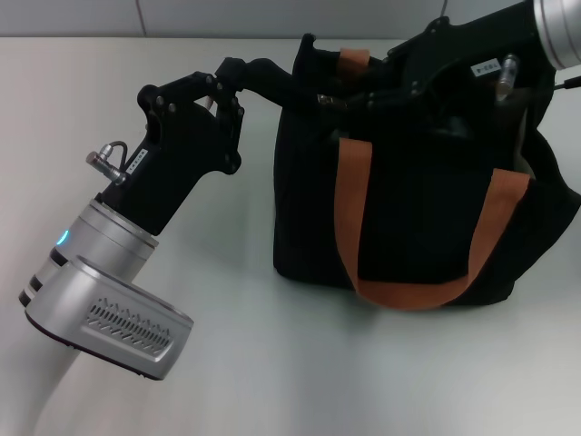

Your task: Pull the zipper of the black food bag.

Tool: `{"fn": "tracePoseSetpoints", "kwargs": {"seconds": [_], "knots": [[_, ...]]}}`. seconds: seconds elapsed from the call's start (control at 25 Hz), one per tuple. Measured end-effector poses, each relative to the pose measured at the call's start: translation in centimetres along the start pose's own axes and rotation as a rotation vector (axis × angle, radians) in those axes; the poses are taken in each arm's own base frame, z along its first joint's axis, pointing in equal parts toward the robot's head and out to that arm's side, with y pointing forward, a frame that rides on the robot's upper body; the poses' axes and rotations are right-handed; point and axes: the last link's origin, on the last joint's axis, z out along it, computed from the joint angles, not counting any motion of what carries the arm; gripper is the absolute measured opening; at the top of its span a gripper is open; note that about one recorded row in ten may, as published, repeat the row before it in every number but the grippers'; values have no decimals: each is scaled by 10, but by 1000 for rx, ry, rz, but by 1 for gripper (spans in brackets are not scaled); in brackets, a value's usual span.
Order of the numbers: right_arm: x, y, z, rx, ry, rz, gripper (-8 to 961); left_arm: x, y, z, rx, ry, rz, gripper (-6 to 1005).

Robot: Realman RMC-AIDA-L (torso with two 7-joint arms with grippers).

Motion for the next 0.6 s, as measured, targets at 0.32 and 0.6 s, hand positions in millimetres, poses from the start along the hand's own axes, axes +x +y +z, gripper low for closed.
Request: {"fn": "tracePoseSetpoints", "kwargs": {"seconds": [0.32,0.6], "knots": [[-11,4,16,-12,22,-52,351,0,3,-5,-8,-13,-9,39],[-15,6,29,-33,70,-60,303,1,3,-7,-7,-17,-12,41]]}}
